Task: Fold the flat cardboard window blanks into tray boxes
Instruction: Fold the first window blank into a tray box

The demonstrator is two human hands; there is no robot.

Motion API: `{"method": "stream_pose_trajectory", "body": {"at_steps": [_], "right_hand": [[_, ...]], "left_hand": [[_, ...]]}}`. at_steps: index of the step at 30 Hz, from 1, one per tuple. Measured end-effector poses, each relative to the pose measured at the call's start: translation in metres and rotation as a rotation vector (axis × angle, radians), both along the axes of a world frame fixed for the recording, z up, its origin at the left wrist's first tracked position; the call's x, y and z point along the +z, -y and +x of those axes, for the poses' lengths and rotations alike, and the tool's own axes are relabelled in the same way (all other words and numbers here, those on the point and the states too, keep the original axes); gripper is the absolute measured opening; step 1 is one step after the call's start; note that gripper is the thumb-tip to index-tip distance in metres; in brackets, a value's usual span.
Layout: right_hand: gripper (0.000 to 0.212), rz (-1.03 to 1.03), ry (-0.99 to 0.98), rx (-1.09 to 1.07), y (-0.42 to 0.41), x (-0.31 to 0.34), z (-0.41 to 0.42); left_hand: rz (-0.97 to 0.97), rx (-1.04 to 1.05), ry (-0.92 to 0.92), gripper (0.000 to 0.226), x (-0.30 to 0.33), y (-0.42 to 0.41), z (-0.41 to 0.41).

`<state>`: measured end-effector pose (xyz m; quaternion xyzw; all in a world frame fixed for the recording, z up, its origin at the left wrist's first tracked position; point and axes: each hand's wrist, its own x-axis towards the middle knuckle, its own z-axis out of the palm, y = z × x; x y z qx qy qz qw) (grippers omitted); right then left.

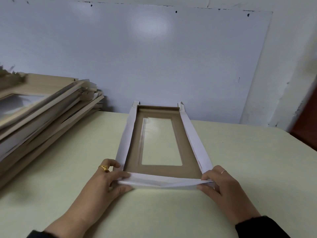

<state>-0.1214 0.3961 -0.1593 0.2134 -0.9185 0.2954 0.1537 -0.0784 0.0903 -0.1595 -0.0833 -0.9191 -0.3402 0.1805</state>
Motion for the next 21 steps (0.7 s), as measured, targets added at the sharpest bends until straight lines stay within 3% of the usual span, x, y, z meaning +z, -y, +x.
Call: {"method": "stream_pose_trajectory", "body": {"at_steps": [2, 5, 8, 11, 16, 19, 21], "right_hand": [[0.023, 0.138, -0.057, -0.03, 0.001, 0.001, -0.001], [0.045, 0.346, -0.36, -0.082, 0.007, 0.006, -0.002], [0.067, 0.367, -0.459, -0.088, 0.011, 0.009, -0.001], [0.07, 0.373, -0.539, -0.047, 0.018, 0.005, -0.001], [0.063, 0.352, -0.37, 0.085, 0.032, 0.0, 0.002], [0.045, 0.072, -0.039, 0.191, 0.024, 0.005, -0.003], [0.044, 0.074, 0.003, 0.224, 0.017, 0.006, -0.007]], "left_hand": [[-0.02, -0.022, 0.01, 0.015, 0.003, -0.001, 0.001], [-0.044, -0.019, 0.045, 0.02, 0.007, -0.003, 0.002], [-0.335, 0.106, -0.075, 0.068, 0.011, -0.012, 0.002], [-0.48, 0.112, -0.196, 0.068, 0.017, -0.029, 0.001], [-0.493, -0.127, -0.164, 0.02, 0.01, -0.063, -0.003], [-0.449, -0.071, -0.124, 0.024, 0.011, -0.067, -0.005], [-0.509, -0.059, -0.102, 0.019, 0.011, -0.066, -0.007]]}}
